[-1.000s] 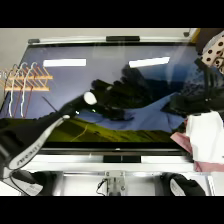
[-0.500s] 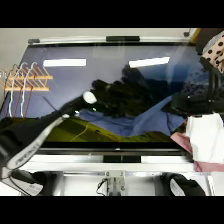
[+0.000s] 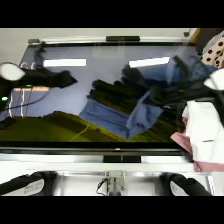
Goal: Fold the shirts.
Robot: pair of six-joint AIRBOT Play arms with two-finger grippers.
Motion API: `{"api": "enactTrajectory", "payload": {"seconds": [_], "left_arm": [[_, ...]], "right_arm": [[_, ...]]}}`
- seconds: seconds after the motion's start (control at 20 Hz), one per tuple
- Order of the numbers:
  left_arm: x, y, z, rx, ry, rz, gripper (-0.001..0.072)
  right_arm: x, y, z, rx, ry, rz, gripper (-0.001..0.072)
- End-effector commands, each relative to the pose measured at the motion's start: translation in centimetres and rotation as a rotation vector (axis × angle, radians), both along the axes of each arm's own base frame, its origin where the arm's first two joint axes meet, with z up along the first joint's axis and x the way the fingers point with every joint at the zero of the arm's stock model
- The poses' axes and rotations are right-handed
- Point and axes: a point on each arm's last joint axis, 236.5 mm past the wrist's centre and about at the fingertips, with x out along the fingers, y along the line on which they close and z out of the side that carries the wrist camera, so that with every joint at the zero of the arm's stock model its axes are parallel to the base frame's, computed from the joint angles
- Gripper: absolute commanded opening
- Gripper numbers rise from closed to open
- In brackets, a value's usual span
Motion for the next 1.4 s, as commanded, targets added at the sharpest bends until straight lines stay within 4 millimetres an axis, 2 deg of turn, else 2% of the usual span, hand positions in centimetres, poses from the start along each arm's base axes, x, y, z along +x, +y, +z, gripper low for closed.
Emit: {"api": "enactTrajectory", "payload": {"seconds": [0.0, 0.1, 0.25, 0.45, 0.7, 0.9, 0.95, 1.0, 1.05, 1.1, 1.25, 1.35], "left_arm": [[-1.0, 5.7, 3.0, 0.029, -0.042, 0.094, 0.0035], [-1.7, 6.5, 3.3, 0.043, -0.040, 0.094, 0.0034], [-2.5, 6.3, 3.2, 0.056, -0.027, 0.063, 0.0035], [-2.6, 6.3, 3.1, 0.057, -0.023, 0.061, 0.0035], [-2.6, 6.3, 3.1, 0.057, -0.023, 0.060, 0.0034], [-2.6, 6.3, 3.1, 0.056, -0.023, 0.060, 0.0035], [-2.6, 6.3, 3.1, 0.056, -0.023, 0.060, 0.0035], [-2.6, 6.3, 3.1, 0.056, -0.023, 0.061, 0.0035], [-2.6, 6.3, 3.2, 0.056, -0.024, 0.061, 0.0035], [-2.6, 6.2, 3.1, 0.056, -0.023, 0.060, 0.0035], [-2.9, 5.8, 2.2, 0.055, -0.003, 0.051, 0.0035], [-3.2, 5.6, 1.2, 0.053, 0.022, 0.046, 0.0035]], "right_arm": [[1.9, 6.0, -3.4, 0.022, -0.004, 0.059, 0.0074], [2.6, 9.3, -6.0, 0.019, -0.001, 0.084, 0.0074], [3.5, 13.4, -9.1, 0.039, -0.009, 0.086, 0.0074], [4.1, 17.0, -11.4, 0.104, 0.020, 0.055, 0.0075], [3.5, 19.7, -12.5, 0.192, 0.090, 0.037, 0.0075], [4.1, 21.9, -10.8, 0.299, 0.089, -0.022, 0.0076], [4.4, 22.3, -10.2, 0.332, 0.088, -0.039, 0.0102], [4.6, 22.7, -9.7, 0.360, 0.089, -0.052, 0.0221], [4.6, 23.2, -9.2, 0.387, 0.086, -0.051, 0.0479], [4.4, 23.7, -8.6, 0.412, 0.071, -0.030, 0.0557], [3.9, 24.8, -7.0, 0.483, 0.051, 0.007, 0.0557], [4.1, 23.9, -6.6, 0.476, 0.035, 0.023, 0.0557]]}}
